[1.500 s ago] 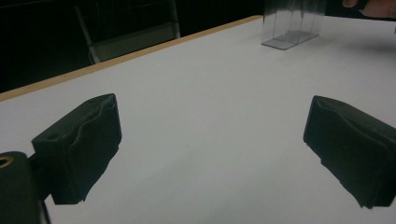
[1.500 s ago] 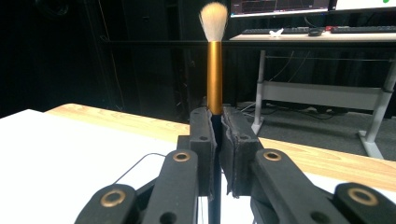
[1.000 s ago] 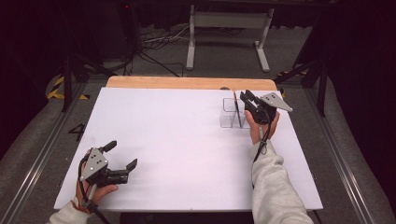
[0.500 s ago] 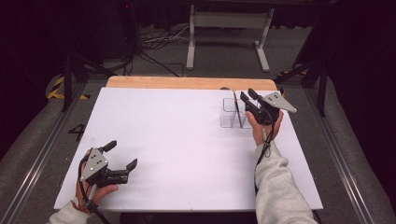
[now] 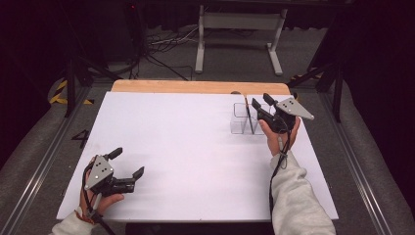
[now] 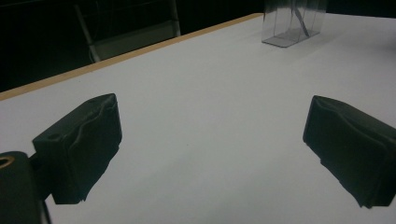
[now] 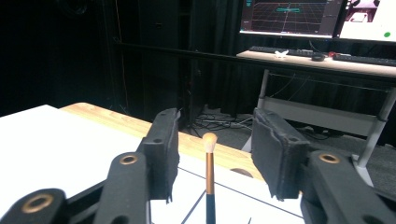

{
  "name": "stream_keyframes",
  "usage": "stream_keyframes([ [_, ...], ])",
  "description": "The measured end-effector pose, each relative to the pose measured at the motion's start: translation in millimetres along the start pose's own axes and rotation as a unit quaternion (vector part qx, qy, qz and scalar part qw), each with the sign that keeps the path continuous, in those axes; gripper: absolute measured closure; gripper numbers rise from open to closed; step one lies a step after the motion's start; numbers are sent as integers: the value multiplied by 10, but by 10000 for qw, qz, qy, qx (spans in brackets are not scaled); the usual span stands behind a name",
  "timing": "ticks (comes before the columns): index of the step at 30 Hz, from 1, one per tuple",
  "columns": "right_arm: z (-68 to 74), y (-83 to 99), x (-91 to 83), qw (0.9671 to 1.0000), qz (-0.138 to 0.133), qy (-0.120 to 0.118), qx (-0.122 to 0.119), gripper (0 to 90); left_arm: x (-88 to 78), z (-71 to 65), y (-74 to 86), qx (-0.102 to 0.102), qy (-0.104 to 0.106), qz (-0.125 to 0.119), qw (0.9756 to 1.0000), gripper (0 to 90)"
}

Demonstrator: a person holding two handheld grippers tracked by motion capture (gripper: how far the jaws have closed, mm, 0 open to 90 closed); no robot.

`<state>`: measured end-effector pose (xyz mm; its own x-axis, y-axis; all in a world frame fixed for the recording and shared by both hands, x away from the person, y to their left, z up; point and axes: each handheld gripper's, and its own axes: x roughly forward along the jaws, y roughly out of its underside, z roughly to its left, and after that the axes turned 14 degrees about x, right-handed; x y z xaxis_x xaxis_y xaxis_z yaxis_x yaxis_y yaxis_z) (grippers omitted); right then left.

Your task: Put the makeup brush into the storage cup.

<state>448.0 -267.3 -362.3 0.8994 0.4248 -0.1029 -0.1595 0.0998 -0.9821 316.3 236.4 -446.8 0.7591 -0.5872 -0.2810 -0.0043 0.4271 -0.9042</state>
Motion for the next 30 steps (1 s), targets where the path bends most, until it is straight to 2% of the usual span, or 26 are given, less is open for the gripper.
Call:
stream_keyframes([
  [7,46,-12,-72,9999,29,-56,-153,466,0,-1,-1,-1,-7,-5,10000,47],
  [18,45,2,-149,9999,63,-11,-97,360,-4,-4,-4,17,-10,-8,10000,51],
  [21,27,8,-167,10000,66,-9,-41,314,-1,-6,-2,15,-2,-26,10000,51],
  [24,30,9,-179,9999,71,8,-77,280,1,-3,0,12,21,-3,10000,51],
  [28,59,13,-189,9999,108,84,-104,187,-6,-4,-2,19,-8,-53,10000,52],
  [30,69,16,-194,9998,119,70,-113,176,-4,-4,-1,17,3,-22,10000,52],
])
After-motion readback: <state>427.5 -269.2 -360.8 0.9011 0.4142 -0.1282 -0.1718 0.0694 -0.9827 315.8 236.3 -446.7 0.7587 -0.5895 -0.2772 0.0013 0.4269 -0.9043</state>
